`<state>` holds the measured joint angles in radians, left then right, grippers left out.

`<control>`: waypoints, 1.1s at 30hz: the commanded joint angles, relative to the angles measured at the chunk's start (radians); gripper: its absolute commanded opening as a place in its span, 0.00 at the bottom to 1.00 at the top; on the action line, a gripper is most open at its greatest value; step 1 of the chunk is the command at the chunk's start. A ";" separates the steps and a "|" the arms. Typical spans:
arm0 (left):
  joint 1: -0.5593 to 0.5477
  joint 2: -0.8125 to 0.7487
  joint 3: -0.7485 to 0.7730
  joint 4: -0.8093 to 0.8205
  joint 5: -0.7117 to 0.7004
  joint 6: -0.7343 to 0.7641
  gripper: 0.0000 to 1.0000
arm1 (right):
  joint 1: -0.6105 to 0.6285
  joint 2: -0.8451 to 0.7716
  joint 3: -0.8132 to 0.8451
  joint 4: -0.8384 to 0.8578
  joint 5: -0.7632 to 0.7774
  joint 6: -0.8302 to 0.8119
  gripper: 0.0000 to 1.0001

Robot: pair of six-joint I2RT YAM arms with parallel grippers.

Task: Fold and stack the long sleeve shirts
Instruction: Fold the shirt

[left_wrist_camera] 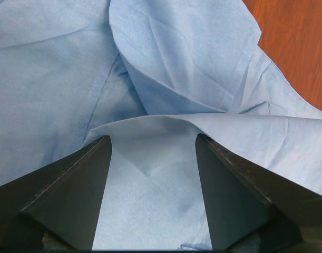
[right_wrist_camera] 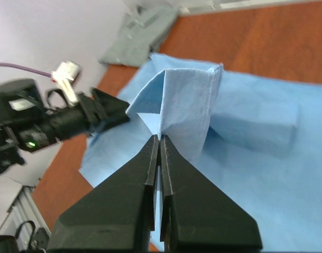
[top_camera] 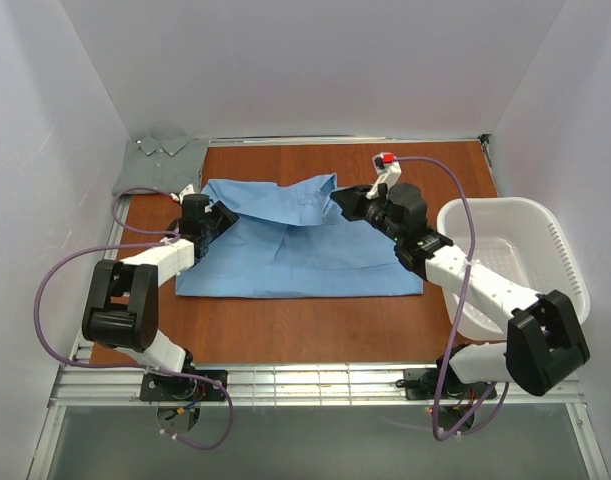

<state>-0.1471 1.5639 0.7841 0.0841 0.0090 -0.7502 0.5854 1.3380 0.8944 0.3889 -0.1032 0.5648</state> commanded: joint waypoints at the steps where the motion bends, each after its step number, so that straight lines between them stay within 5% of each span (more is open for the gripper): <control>1: 0.004 -0.079 -0.028 0.006 -0.023 -0.001 0.62 | -0.027 -0.069 -0.080 -0.084 0.051 -0.039 0.01; 14: 0.004 -0.286 -0.144 -0.167 0.023 -0.106 0.66 | -0.064 -0.230 -0.215 -0.321 0.131 -0.045 0.01; 25: 0.004 -0.174 -0.172 -0.155 0.020 -0.147 0.66 | -0.096 -0.238 -0.249 -0.485 0.226 -0.049 0.01; 33: 0.004 -0.117 -0.175 -0.149 0.003 -0.140 0.66 | -0.119 -0.234 -0.123 -0.640 0.208 -0.062 0.01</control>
<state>-0.1467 1.4372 0.6098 -0.0616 0.0368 -0.8917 0.4660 1.1141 0.6735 -0.1963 0.1013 0.5270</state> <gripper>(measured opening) 0.659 0.016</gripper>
